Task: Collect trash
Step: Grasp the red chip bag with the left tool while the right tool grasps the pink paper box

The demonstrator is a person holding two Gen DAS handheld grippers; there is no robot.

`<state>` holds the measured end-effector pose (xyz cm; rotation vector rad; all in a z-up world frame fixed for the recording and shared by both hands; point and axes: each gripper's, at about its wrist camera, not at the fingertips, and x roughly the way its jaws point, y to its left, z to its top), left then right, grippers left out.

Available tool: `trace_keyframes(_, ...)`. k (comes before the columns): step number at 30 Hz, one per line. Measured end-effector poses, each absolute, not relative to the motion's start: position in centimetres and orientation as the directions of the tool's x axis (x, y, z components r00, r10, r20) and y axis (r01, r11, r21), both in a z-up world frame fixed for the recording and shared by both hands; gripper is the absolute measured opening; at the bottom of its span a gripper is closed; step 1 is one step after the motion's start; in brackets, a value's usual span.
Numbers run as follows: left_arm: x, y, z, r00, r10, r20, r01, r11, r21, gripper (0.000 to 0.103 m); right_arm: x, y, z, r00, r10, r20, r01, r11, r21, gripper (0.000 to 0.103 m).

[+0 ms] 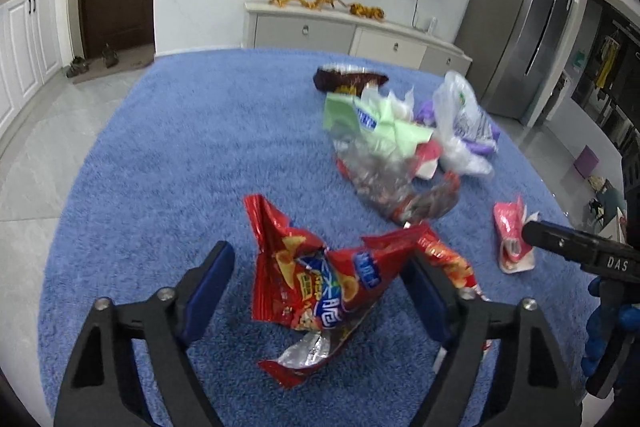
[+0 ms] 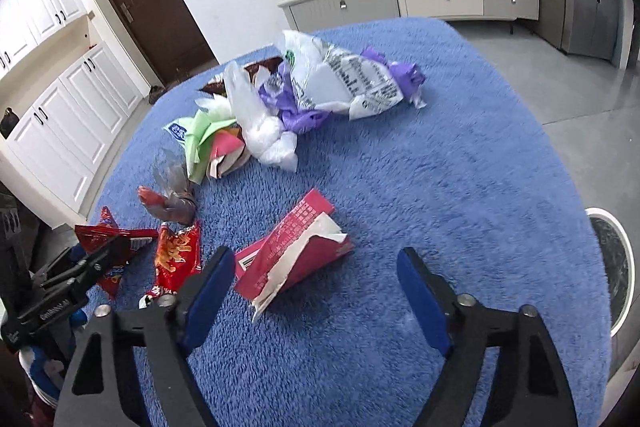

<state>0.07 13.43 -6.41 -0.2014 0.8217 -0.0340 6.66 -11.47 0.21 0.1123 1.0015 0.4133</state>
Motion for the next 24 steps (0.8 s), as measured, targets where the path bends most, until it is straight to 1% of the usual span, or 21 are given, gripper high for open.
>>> trace_keyframes(1,0.2,13.5,-6.6,0.674,-0.12,-0.729,-0.044,0.978,-0.202,0.073,6.8,-11.4,0.1,0.464,0.387,-0.797,-0.287,0.917,0.278,0.065)
trace_keyframes(3,0.4,13.5,-6.7,0.669,-0.127,-0.732,-0.042,0.977,-0.208,0.073,7.0,-11.2,-0.1,0.453,0.391,-0.801,-0.295,0.914,0.279,0.043)
trace_keyframes(5,0.4,13.4,-6.8,0.664,-0.133,-0.736,-0.033,0.978,-0.206,0.06,7.1,-10.8,-0.3,0.442,0.4,-0.803,-0.315,0.907,0.279,0.034)
trace_keyframes(6,0.4,13.2,-6.9,0.662,-0.131,-0.738,-0.03,0.979,-0.201,0.06,7.1,-10.6,-0.4,0.439,0.403,-0.803,-0.324,0.905,0.277,0.029)
trace_keyframes(7,0.4,13.1,-6.8,0.665,-0.129,-0.735,-0.026,0.98,-0.196,0.058,7.1,-10.5,-0.4,0.438,0.405,-0.802,-0.33,0.903,0.276,0.026)
trace_keyframes(8,0.3,13.0,-6.8,0.667,-0.13,-0.734,-0.022,0.981,-0.194,0.054,7.1,-10.3,-0.4,0.437,0.409,-0.801,-0.341,0.9,0.273,0.02)
trace_keyframes(9,0.2,12.9,-6.7,0.669,-0.128,-0.732,-0.018,0.982,-0.188,0.053,7.0,-10.2,-0.4,0.437,0.411,-0.8,-0.348,0.897,0.271,0.016)
trace_keyframes(10,0.2,12.8,-6.6,0.672,-0.123,-0.73,-0.018,0.983,-0.183,0.051,7.0,-10.0,-0.4,0.438,0.413,-0.799,-0.354,0.896,0.268,0.015)
trace_keyframes(11,0.1,12.8,-6.6,0.675,-0.121,-0.728,-0.019,0.983,-0.18,0.044,6.9,-10.0,-0.4,0.442,0.414,-0.796,-0.362,0.894,0.264,0.012)
trace_keyframes(16,-0.7,13.0,-6.1,0.684,-0.125,-0.719,-0.027,0.98,-0.196,0.034,6.2,-10.3,0.1,0.453,0.443,-0.774,-0.386,0.88,0.278,0.01)
trace_keyframes(20,-1.5,12.5,-5.2,0.691,-0.115,-0.713,-0.032,0.981,-0.189,0.03,5.8,-11.2,0.8,0.475,0.468,-0.746,-0.389,0.871,0.299,0.009)
trace_keyframes(24,-2.4,11.5,-3.3,0.712,-0.106,-0.695,-0.031,0.983,-0.182,0.03,5.3,-12.9,1.6,0.511,0.479,-0.713,-0.38,0.871,0.313,0.009)
